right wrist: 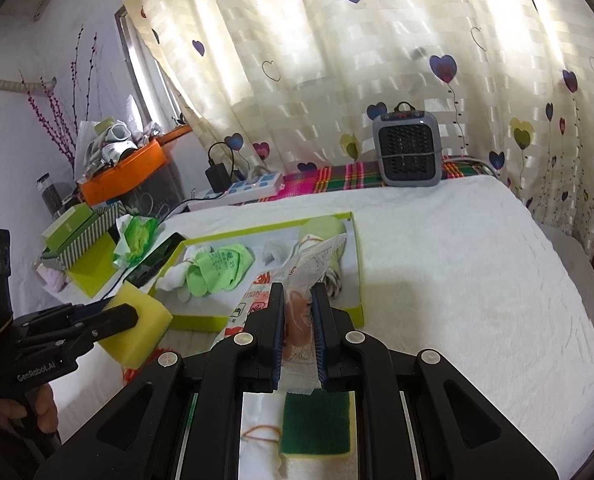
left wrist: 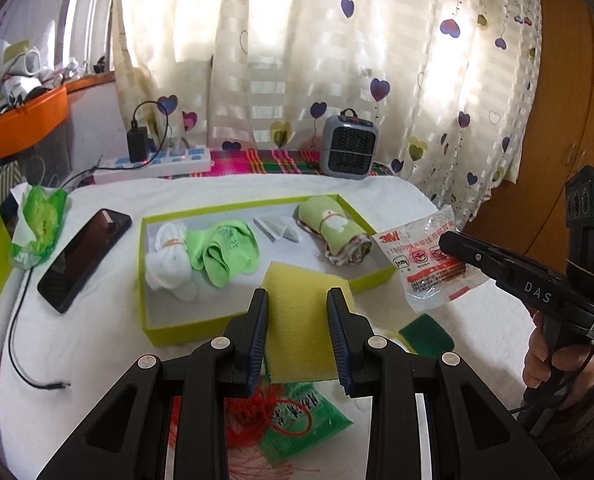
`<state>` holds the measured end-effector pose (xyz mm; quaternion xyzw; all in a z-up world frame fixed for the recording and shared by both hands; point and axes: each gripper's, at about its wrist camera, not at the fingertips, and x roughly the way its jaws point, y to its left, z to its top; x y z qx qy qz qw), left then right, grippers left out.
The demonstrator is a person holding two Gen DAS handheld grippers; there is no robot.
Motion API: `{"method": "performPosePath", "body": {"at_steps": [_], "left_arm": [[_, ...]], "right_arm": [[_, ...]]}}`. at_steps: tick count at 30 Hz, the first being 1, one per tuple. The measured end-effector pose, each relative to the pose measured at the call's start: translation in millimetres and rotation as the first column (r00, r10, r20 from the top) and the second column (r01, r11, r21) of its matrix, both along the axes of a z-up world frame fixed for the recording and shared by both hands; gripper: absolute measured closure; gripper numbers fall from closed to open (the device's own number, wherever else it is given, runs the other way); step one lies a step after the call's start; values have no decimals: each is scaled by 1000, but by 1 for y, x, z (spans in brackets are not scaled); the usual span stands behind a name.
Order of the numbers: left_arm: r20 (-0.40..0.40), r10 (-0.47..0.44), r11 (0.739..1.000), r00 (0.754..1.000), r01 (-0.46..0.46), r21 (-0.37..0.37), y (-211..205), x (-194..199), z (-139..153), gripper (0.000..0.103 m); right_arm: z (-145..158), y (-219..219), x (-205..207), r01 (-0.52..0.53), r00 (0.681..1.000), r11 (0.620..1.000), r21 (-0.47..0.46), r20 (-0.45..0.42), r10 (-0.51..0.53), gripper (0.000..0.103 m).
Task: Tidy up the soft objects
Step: 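Carry the sponge with the left tool while the right tool carries the packet to the box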
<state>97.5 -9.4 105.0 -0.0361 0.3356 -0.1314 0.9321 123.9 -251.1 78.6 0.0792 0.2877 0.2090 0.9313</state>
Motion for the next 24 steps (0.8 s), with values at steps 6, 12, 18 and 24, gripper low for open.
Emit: {"method": "performPosePath", "body": {"at_steps": [6,12,18,24], "left_arm": [[4,13,1000,1000,-13,5,7,16,3,75],[7,25,1000,1000,-25,11,12,27,4,75],[5,33,999,999,-33,18,18,42,3,75],[6,65,998,998,-65,14,34,55,5,75]], "right_arm": [[3,4,13,-11,1000,1000,8,-5,11,89],[4,8,23,-17,1000,1000,8,-7,17,89],[5,16,33,-25,1000,1000,-8,-9,25,89],[6,22,43,-27,1000,999,-20,-13,27,89]]}}
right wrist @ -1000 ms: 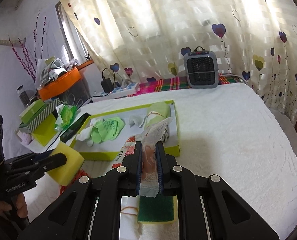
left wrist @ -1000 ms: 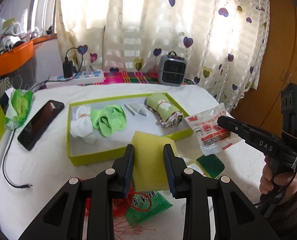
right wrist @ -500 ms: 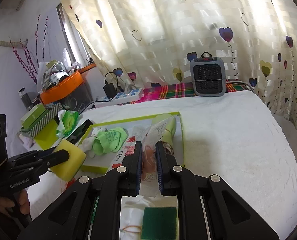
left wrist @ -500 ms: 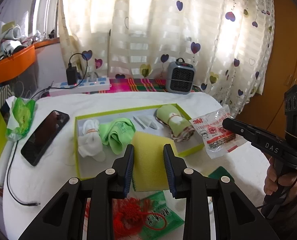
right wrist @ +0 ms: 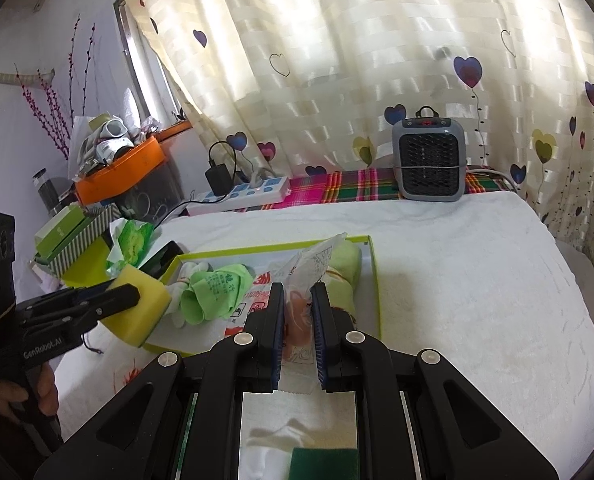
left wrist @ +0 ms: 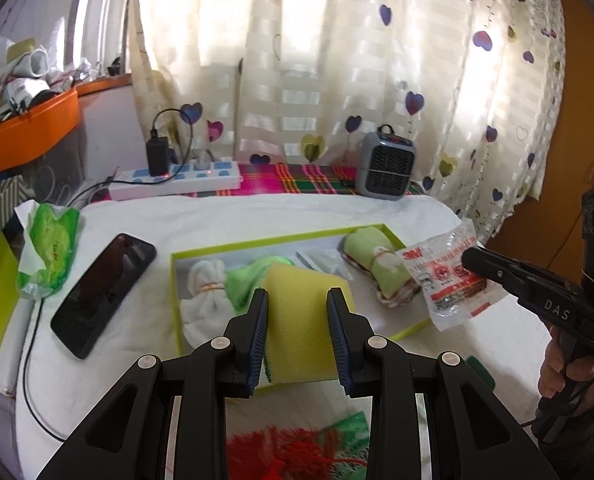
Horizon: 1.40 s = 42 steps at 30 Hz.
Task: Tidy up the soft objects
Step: 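Carry the sponge with the left tool while the right tool carries the packet to the box, then lower the sponge and packet into the box and open both tools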
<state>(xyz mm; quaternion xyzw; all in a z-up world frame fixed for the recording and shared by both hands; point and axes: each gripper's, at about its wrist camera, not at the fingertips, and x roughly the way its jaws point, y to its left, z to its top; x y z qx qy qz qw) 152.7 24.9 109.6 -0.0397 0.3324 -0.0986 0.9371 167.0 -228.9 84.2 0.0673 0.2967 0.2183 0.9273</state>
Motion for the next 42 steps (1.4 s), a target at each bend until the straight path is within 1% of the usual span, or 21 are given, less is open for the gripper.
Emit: {"method": "performPosePath", "body": {"at_steps": [11,17,20,24,34,38,40,42], "left_arm": [[35,85,996,996,-85,15,35,17,11,75],[43,97,995,994,-97,6,42,29,14,75],[31,83,997,996,-83,-1,39,40,12,75],[5,56,998,998,-56,-2,32,53,5,75],[-73,-5,1000,997,4,-5,12,82,-21,75],[-107,1,1000,994,-1,2,9,93,-34,75],[-114,9,1000,993,-7,23,8,97,-39,75],[-124,8,1000,992,-5,21,8,99,-44,75]], "right_arm": [[8,-3,15,32,999,999,8,19,-32,89],[15,0,27,30,999,999,9,31,-31,89],[14,8,36,10,1000,1000,-9,30,-9,89],[8,21,50,-18,1000,1000,-25,5,18,89],[-12,46,76,-85,995,995,-46,-65,82,89],[-21,53,86,-97,992,993,-61,-92,91,89],[-26,56,90,-101,990,992,-73,-104,93,89],[-31,58,94,-108,988,991,-83,-120,98,89]]}}
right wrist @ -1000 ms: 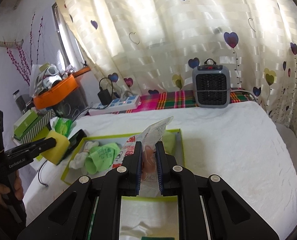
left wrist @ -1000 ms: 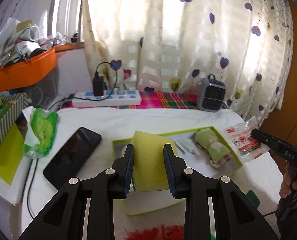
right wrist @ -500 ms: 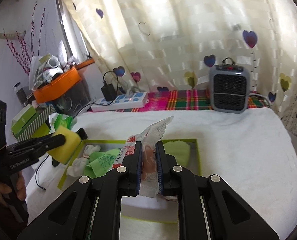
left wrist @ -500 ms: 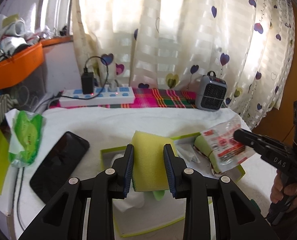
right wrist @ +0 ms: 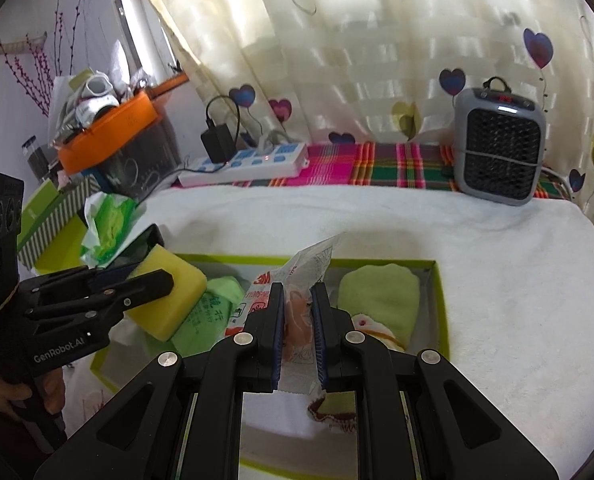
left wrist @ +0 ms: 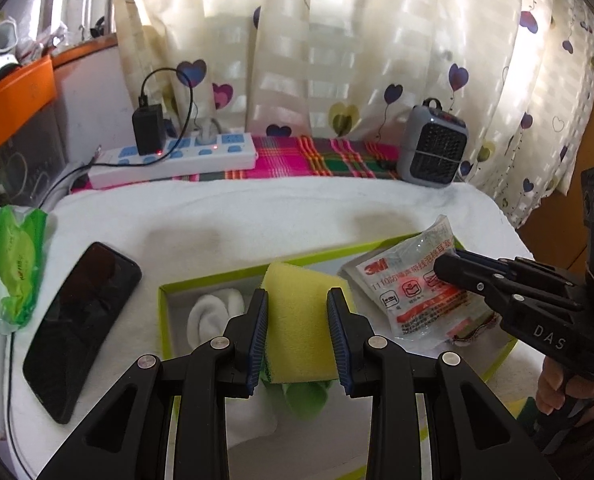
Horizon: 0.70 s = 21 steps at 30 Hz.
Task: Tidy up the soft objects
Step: 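Lower the sponge and packet into the box and open both tools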
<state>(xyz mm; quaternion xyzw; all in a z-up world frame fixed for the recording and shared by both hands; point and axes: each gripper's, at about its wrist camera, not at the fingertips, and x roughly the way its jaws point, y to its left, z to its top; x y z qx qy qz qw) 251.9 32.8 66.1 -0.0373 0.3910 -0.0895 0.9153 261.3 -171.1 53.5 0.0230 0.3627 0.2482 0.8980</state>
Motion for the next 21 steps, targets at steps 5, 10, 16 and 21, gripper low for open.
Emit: {"method": "performPosePath", "body": {"at_steps": [5,10,16,21], "left_arm": [[-21,3,1000,1000,-3,6,0,5,-8,75],[-32,4,1000,999,-4,11,0,7,-13,74],[-38,9,1000,999,-9,8,0,8,-15,74],[-40,9,1000,999,-9,9,0,8,-16,71]], "right_arm": [[-9,4,6,-4,1000,1000,-22,-25,3,89],[-14,6,10,-6,999,1000,-31,-45,4,89],[-18,6,13,1,998,999,-44,-62,-4,89],[-19,7,13,4,998,999,-52,-67,-8,88]]}}
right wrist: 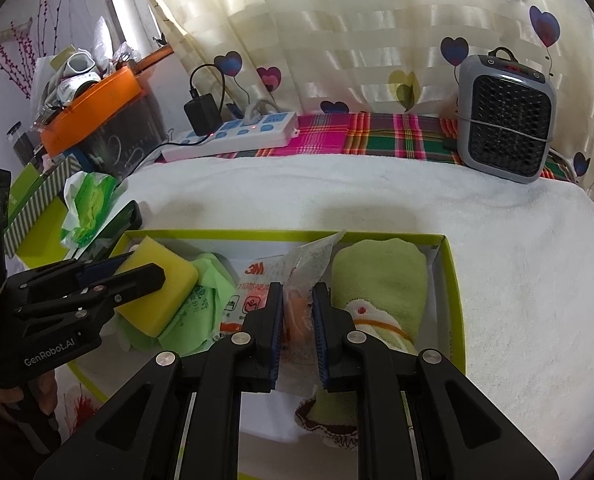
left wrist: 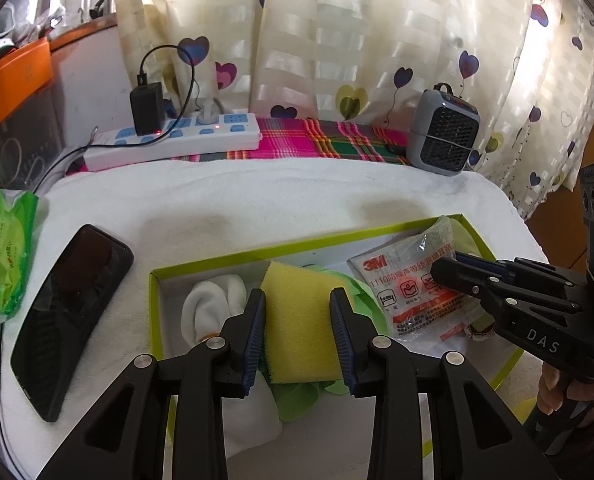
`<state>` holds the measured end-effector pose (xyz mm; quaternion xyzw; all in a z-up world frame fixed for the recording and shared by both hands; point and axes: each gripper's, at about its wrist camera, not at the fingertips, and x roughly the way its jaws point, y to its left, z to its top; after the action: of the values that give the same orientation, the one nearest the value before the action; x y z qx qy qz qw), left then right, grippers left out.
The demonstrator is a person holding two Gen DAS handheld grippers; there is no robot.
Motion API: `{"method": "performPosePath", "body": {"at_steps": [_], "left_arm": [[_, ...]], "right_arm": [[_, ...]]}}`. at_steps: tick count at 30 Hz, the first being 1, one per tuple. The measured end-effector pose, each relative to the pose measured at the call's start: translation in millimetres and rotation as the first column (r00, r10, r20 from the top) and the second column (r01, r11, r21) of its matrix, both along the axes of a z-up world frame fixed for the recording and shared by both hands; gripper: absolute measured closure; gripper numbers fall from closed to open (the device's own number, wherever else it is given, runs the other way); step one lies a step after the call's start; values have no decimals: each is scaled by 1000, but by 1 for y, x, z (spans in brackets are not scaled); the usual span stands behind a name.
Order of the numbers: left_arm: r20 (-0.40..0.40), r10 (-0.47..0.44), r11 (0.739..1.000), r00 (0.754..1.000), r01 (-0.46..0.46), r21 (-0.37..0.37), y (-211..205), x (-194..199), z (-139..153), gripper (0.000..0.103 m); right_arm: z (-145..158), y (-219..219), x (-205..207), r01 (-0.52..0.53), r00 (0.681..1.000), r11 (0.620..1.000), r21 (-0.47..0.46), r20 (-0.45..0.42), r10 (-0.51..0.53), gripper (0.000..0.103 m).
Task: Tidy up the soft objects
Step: 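Lower the sponge and packet into the box and open both tools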
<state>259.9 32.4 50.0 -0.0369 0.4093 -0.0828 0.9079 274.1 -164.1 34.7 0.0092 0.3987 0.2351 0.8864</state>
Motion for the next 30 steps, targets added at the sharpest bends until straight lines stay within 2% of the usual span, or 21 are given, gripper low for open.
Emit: {"method": "performPosePath", "body": {"at_steps": [10,13,20,28,30], "left_arm": [[-1,2,1000,1000,-2,5,1,0,-1,69],[6,6,1000,1000,-6,29,0,-1,-1,66],[4,10,999,1000,-10,42,-1,-3,-2,64],[9,13,998,1000,-13,55,-2,-7,2,60],[12,12,998,1000,-13,58,-3,-9,3,60]], "right_arm": [[-1,3,0,10,1000,1000,-23,2,-10,85],[0,3,0,12,1000,1000,-26,3,-12,83],[3,6,-5,-2,1000,999,-40,24,3,62],[2,8,-6,4,1000,999,-48,26,-3,58],[3,8,-7,3,1000,999,-48,27,-2,54]]}}
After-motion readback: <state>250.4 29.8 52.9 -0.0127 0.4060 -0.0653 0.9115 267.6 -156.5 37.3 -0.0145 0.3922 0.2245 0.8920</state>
